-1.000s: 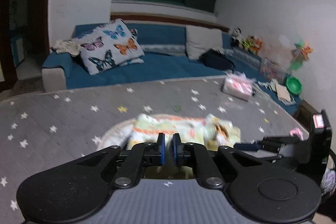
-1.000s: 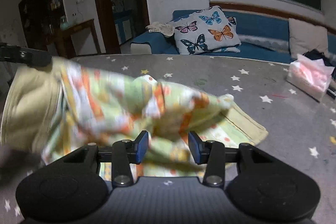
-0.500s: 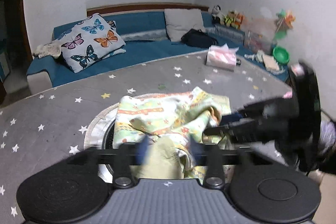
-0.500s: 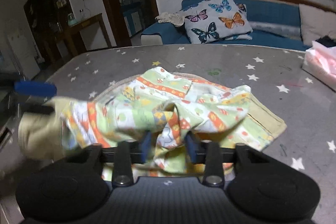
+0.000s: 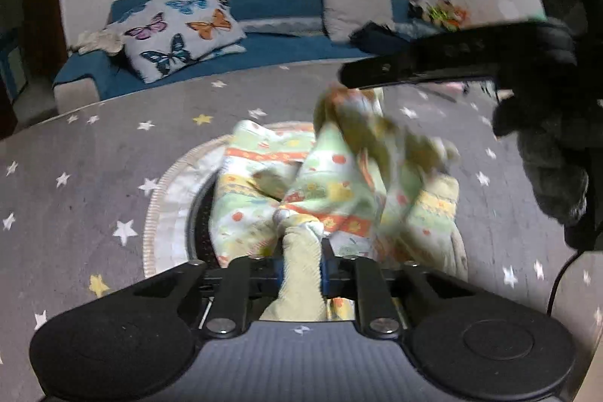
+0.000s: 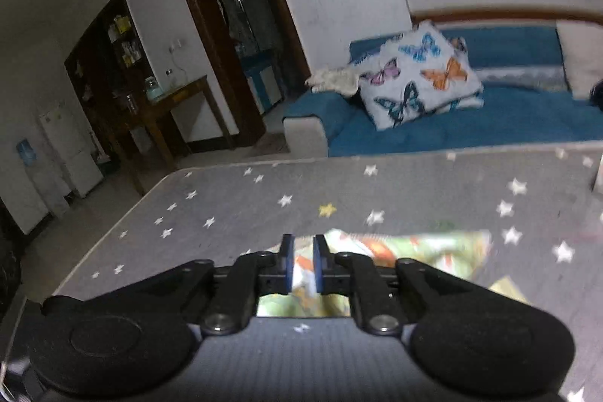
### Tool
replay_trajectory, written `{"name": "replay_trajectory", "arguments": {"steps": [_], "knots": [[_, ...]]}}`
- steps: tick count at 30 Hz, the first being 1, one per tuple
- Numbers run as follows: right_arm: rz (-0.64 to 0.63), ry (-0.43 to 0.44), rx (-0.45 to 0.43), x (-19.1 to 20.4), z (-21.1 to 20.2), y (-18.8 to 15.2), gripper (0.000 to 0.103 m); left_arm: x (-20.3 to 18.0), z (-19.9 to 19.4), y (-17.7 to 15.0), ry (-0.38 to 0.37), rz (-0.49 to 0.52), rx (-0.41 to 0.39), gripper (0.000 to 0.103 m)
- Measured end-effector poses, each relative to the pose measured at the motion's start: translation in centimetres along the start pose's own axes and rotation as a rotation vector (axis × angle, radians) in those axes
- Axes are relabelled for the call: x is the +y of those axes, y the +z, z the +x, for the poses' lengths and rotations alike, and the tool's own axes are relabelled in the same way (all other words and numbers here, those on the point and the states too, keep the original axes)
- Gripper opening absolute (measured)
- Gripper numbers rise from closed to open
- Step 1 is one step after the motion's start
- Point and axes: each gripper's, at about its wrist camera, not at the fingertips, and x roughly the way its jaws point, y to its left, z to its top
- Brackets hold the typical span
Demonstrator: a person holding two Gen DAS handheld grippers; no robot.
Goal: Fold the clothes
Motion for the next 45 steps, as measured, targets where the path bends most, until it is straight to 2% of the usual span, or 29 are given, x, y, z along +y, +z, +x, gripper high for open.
{"name": "replay_trajectory", "arguments": {"steps": [1,2,5,8,10,14,18,20,23,26,31,36,40,45], "knots": [[-0.014,-0.002,-0.007,0.1,-0.3,0.0,0.018,0.7,0.0,0.2,0.002,-0.026,-0.005,0.015],[-0.031,-0.003,-0.010,0.1,-0.9,-0.1,0.027,1.3,-0.1,0.4,0.004,-0.054,-0.009,0.015],[-0.112,-0.049,0.008,0.4,-2.4,-1.5,0.033,2.8,-0.1,0.8,0.000,-0.114,-0.015,0.014],[-0.217,-0.102,0.061,0.7,-3.2,-4.1,0.044,4.0,0.0,1.0,-0.008,-0.164,-0.018,0.014],[-0.279,-0.142,0.113,0.8,-3.2,-6.2,0.044,4.4,-0.4,1.2,-0.014,-0.191,-0.025,0.014],[-0.312,-0.188,0.184,0.7,-1.7,-9.2,0.044,4.7,-1.3,1.6,-0.026,-0.218,-0.040,0.013],[-0.392,-0.286,0.142,1.2,0.3,-10.4,0.044,4.4,-2.0,2.2,-0.024,-0.203,-0.050,0.011],[-0.424,-0.318,0.132,1.2,1.3,-10.6,0.041,4.3,-2.0,2.5,-0.025,-0.199,-0.051,0.011],[-0.448,-0.339,0.115,1.4,2.2,-10.4,0.005,4.3,-2.2,2.9,-0.026,-0.193,-0.055,0.011],[-0.438,-0.355,0.050,1.6,1.2,-9.5,0.004,4.1,-2.8,3.3,-0.029,-0.195,-0.068,0.011],[-0.406,-0.382,-0.092,1.9,-4.1,-6.7,0.003,3.0,-4.7,4.0,-0.077,-0.172,-0.100,0.011],[-0.412,-0.450,-0.220,1.9,-12.8,-5.0,0.003,-1.7,-6.9,3.4,-0.184,-0.082,-0.138,0.011],[-0.407,-0.543,-0.267,1.3,-19.3,-6.1,0.003,-6.7,-8.0,1.8,-0.293,0.001,-0.137,0.011],[-0.362,-0.690,-0.264,0.5,-25.5,-9.6,0.003,-12.3,-7.5,-1.9,-0.431,0.097,-0.056,0.013]]}}
